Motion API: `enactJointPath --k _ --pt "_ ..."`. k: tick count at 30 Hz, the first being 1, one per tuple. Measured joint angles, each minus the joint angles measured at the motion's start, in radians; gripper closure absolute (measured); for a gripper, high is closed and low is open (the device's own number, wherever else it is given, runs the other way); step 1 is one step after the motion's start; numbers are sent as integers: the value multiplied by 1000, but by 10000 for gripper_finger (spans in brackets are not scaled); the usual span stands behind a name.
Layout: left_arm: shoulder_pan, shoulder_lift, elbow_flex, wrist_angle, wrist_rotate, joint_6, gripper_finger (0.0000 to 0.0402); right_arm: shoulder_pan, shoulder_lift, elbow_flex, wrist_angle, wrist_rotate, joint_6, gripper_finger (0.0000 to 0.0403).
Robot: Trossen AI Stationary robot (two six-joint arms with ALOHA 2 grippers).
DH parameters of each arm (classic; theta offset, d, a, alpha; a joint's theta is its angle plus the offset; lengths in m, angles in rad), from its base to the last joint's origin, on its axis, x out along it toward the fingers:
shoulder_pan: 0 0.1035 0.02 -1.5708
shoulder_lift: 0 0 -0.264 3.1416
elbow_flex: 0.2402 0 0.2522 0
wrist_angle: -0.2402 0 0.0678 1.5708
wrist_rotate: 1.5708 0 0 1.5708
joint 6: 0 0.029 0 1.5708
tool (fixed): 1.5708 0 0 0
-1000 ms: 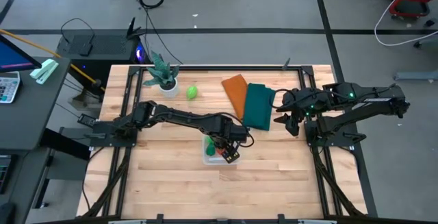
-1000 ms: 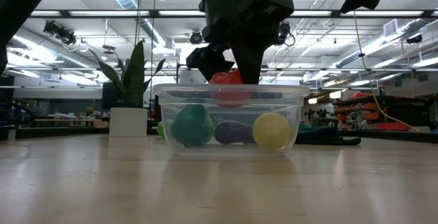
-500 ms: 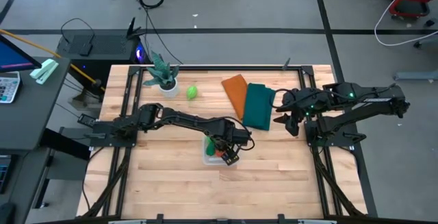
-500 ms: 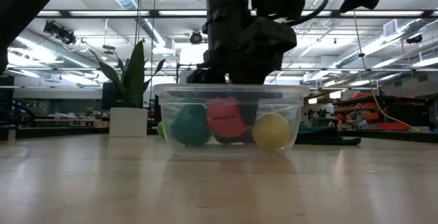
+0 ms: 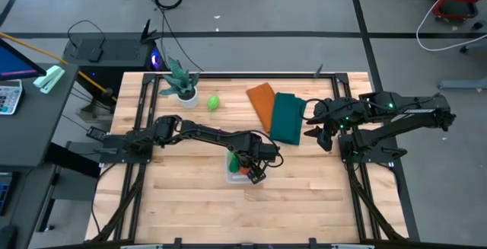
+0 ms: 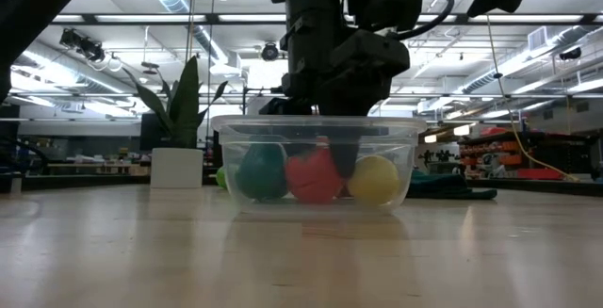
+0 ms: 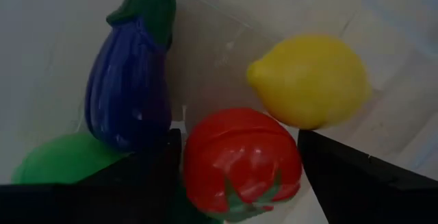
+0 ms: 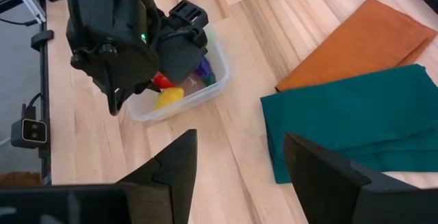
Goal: Pick and placing Produce into tupperware
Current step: Put the red tomato into the transparent container, then put the green honeydew melon into the transparent container
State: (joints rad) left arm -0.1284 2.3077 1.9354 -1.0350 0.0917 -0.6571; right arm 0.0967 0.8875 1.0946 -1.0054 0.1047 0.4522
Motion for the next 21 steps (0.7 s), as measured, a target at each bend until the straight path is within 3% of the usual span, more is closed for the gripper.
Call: enactJointPath --k 10,21 --pt "3 0 37 -36 10 33 71 0 0 0 0 0 -3 225" --pt "23 0 391 -234 -142 116 89 0 0 0 0 0 -12 225"
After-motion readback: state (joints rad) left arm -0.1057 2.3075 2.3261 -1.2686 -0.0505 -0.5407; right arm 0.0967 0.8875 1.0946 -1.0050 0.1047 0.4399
